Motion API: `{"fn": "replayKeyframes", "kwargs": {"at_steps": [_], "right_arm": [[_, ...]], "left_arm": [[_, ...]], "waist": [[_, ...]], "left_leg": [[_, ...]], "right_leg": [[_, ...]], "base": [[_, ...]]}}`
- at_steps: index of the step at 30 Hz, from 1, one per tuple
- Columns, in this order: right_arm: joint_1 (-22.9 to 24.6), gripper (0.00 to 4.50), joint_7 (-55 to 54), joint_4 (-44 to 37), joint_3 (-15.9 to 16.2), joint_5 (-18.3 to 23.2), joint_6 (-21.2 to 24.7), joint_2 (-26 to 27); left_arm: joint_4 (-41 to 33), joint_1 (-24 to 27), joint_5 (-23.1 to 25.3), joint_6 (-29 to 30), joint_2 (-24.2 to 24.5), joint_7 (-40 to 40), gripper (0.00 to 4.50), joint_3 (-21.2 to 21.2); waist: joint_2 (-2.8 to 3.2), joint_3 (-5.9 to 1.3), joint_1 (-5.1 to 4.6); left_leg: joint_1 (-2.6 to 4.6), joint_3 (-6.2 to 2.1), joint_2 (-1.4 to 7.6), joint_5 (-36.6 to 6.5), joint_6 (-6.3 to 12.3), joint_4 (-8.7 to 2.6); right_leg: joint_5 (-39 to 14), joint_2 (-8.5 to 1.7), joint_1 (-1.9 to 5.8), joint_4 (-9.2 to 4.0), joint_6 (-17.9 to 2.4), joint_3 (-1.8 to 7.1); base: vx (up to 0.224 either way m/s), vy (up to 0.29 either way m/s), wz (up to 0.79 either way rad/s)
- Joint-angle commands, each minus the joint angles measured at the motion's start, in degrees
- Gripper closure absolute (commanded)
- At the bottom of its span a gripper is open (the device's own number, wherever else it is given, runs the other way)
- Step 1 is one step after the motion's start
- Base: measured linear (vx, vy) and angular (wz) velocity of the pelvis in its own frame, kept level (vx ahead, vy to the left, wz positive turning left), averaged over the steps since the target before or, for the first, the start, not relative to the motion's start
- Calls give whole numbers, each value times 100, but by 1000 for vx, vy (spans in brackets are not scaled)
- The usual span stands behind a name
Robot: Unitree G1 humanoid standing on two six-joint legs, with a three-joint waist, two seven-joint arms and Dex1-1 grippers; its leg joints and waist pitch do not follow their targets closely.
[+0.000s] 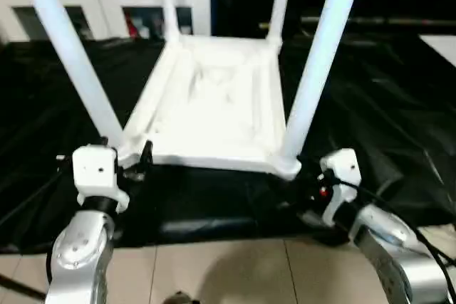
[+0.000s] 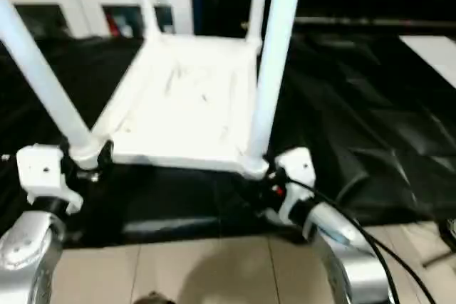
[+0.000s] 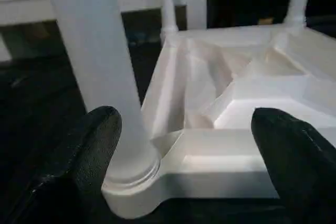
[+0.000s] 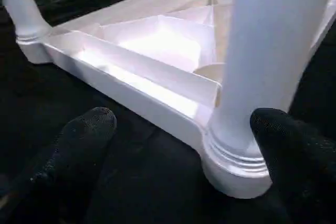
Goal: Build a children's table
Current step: Rotate leg to tighten, then flip table
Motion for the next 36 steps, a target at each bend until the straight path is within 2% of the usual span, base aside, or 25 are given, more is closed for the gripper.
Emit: {"fn": "replayKeyframes", "kwargs": {"at_steps": [1,4,5,6,7,9,12,14,15,17,20,21,25,26,30,33,36], "right_arm": [[-77,1,130,-55,-5,164,-34,-10],[-78,1,361,-84,88,269,-12,-90],[-68,1,496,-93,145,298,-23,-154],[-68,1,496,-93,145,298,-23,-154],[-78,1,541,-76,151,323,-29,-157],[-105,1,587,-48,155,349,-40,-152],[-374,1,532,188,176,277,-127,-43],[-455,1,520,280,187,259,-152,-22],[-523,1,509,361,212,216,-189,-12],[-640,1,519,482,240,217,-197,23],[-847,1,493,690,302,153,-227,95],[-894,1,477,773,326,107,-261,125],[-941,1,481,881,385,35,-333,164],[-987,0,440,986,422,-11,-398,218],[-1112,0,298,1234,471,-132,-593,355],[-1181,0,214,1335,445,-125,-647,455],[-1176,0,189,1397,419,-85,-639,522]], "left_arm": [[-18,-74,60,102,-32,210,0,113],[47,-222,55,134,-32,338,0,224],[98,-331,74,293,-30,488,0,322],[98,-331,74,293,-30,488,0,322],[135,-395,79,397,-30,588,0,378],[207,-477,88,496,-30,715,0,455],[868,-1095,-383,567,43,643,0,673],[1123,-1299,-507,520,77,527,0,689],[1368,-1461,-554,505,127,452,0,696],[1854,-1772,-624,485,204,400,0,766],[2717,-2271,-680,357,343,429,0,933],[2935,-2397,-665,269,391,405,0,940],[3229,-2585,-718,203,410,366,0,968],[3461,-2721,-732,127,448,435,29,976],[3871,-2967,-769,-56,477,543,55,1008],[3832,-2968,-707,-68,408,788,82,1037],[3609,-2825,-686,-218,269,971,104,1054]], "waist": [[-17,-286,-36],[-17,-262,-30],[-35,-248,-37],[-56,-248,-38],[-49,-260,-22],[-51,-270,-22],[-76,-290,0],[-58,-302,9],[-74,-309,13],[-69,-336,12],[-82,-381,11],[-80,-376,10],[-85,-390,28],[-79,-380,32],[-67,-383,40],[-67,-386,32],[-97,-405,51]], "left_leg": [[101,-205,430,-962,148,-564],[122,-185,425,-1229,83,-584],[116,-180,425,-1285,49,-595],[110,-176,422,-1302,30,-597],[128,-165,418,-1272,25,-585],[122,-164,414,-1159,33,-578],[128,-157,393,-957,45,-557],[141,-152,387,-953,22,-561],[134,-158,399,-894,17,-561],[123,-153,386,-664,43,-540],[124,-150,369,-492,100,-508],[116,-145,366,-480,123,-508],[107,-138,391,-424,187,-499],[100,-136,391,-441,199,-503],[117,-141,409,-577,157,-520],[117,-140,423,-625,149,-528],[98,-128,432,-451,243,-504]], "right_leg": [[684,-574,85,-478,-1075,265],[125,-584,50,-544,-1031,280],[-12,-586,40,-563,-1017,286],[-63,-582,47,-561,-1002,284],[-95,-587,30,-572,-983,294],[18,-585,29,-560,-974,295],[217,-580,17,-535,-1006,289],[186,-580,7,-537,-1023,288],[274,-584,20,-524,-1026,285],[765,-575,31,-470,-1022,275],[1241,-580,54,-427,-1033,263],[1301,-586,53,-427,-1046,260],[1446,-612,62,-407,-1136,254],[1441,-611,54,-408,-1157,252],[1265,-620,44,-414,-1202,250],[1287,-623,44,-402,-1221,248],[1481,-642,58,-387,-1252,249]], "base": [[0,0,0],[0,0,0],[0,0,0],[0,0,0],[0,0,0],[0,0,0],[0,0,0],[0,0,0],[0,0,0],[0,0,0],[0,0,0],[0,0,0],[0,0,0],[0,0,0],[0,0,0],[0,0,0],[0,0,0]]}}
